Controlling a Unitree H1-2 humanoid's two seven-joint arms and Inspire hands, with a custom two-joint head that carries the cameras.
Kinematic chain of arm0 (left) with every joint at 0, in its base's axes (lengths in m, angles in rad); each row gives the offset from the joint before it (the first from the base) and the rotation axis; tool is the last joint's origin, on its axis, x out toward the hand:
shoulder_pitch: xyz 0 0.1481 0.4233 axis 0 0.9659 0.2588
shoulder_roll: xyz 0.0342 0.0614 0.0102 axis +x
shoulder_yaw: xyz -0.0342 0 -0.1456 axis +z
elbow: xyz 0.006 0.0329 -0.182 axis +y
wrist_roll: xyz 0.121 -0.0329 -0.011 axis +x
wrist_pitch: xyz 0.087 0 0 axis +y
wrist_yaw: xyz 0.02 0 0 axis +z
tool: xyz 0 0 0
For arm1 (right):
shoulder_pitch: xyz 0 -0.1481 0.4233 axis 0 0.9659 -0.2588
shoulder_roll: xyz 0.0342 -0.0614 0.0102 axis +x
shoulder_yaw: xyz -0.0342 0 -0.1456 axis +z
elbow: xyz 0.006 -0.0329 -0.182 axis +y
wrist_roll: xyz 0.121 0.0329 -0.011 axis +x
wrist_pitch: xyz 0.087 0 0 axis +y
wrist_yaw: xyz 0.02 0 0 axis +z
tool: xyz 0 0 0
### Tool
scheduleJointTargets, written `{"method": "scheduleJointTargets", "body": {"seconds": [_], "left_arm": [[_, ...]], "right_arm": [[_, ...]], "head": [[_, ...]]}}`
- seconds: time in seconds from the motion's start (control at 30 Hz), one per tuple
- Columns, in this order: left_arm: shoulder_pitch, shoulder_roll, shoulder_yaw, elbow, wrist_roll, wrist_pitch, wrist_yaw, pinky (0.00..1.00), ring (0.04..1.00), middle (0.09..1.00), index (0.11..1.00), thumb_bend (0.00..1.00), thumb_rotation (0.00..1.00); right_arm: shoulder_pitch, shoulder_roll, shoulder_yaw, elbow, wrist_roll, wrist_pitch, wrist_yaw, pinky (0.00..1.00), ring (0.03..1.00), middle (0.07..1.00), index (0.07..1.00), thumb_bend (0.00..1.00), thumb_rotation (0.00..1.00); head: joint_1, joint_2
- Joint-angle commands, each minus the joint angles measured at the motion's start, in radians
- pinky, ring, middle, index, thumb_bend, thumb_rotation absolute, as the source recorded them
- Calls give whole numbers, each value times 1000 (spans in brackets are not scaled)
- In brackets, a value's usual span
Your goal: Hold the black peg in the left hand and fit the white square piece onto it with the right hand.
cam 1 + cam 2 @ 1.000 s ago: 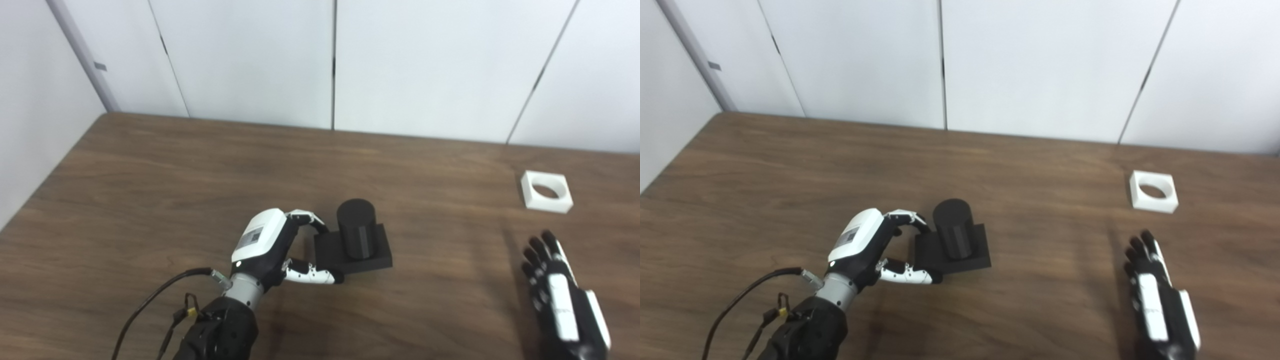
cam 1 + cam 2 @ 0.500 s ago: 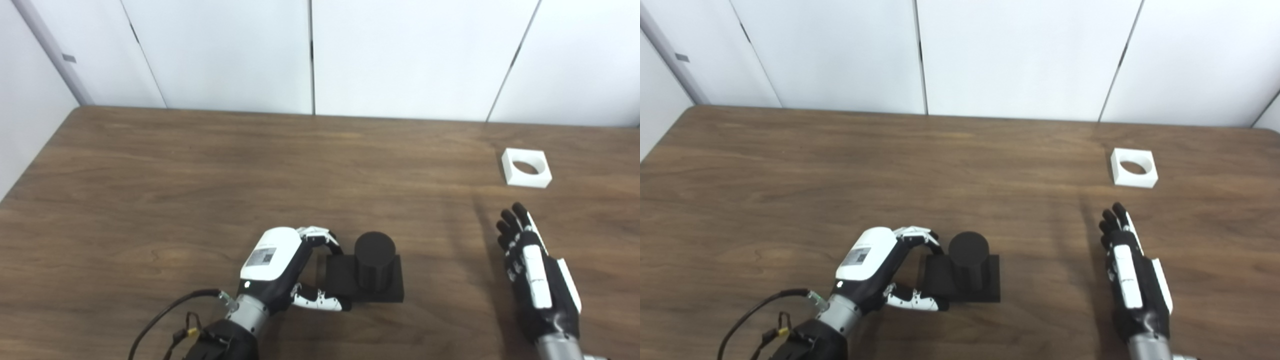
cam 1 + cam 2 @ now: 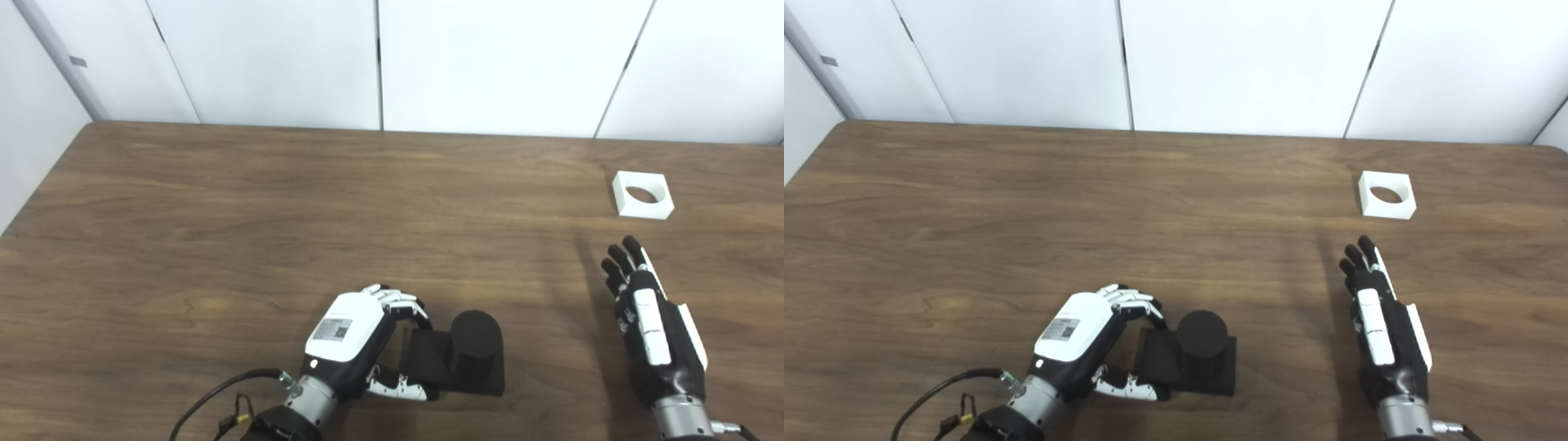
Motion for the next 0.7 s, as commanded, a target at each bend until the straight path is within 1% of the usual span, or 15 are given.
{"method": "scheduleJointTargets", "body": {"seconds": [0.0, 0.2, 0.23, 0.3, 0.37, 0.47, 0.57, 0.6, 0.67], "left_arm": [[16, 1, -11, 27, 39, 2, -16, 904, 833, 781, 486, 515, 42], [26, -1, -14, 48, 112, 23, -28, 920, 839, 784, 486, 516, 44], [26, -2, -13, 51, 121, 23, -26, 962, 845, 786, 486, 516, 44], [29, -5, -13, 59, 142, 27, -23, 988, 850, 788, 485, 517, 44], [32, -7, -13, 63, 155, 33, -30, 998, 884, 805, 485, 517, 44], [36, -12, -9, 67, 166, 41, -41, 1000, 910, 818, 485, 517, 46], [41, -17, -5, 74, 160, 47, -44, 1000, 923, 827, 485, 516, 46], [40, -15, -4, 76, 159, 48, -45, 1000, 923, 827, 485, 516, 46], [38, -11, -1, 77, 156, 44, -44, 1000, 918, 824, 485, 515, 47]], "right_arm": [[-36, 54, 0, -39, -2, -5, -5, 1000, 953, 950, 968, 599, 838], [-40, 58, 4, -40, 0, 2, -6, 1000, 951, 950, 971, 586, 848], [-41, 59, 6, -40, -1, 3, -6, 1000, 954, 951, 972, 589, 851], [-42, 60, 8, -39, -6, 4, -9, 1000, 957, 951, 975, 589, 853], [-42, 63, 10, -39, -11, 6, -14, 1000, 958, 944, 967, 605, 851], [-43, 64, 15, -40, -14, 10, -19, 1000, 962, 943, 969, 602, 856], [-44, 64, 19, -38, -10, 8, -17, 1000, 967, 951, 976, 587, 860], [-45, 65, 22, -35, -14, 6, -17, 1000, 967, 952, 976, 589, 862], [-45, 65, 27, -29, -30, 4, -21, 1000, 968, 952, 978, 597, 875]], "head": [[-3, 1], [-13, -3], [-14, -4], [-14, -5], [-15, -6], [-21, -9], [-45, -17], [-70, -24], [-94, -33]]}}
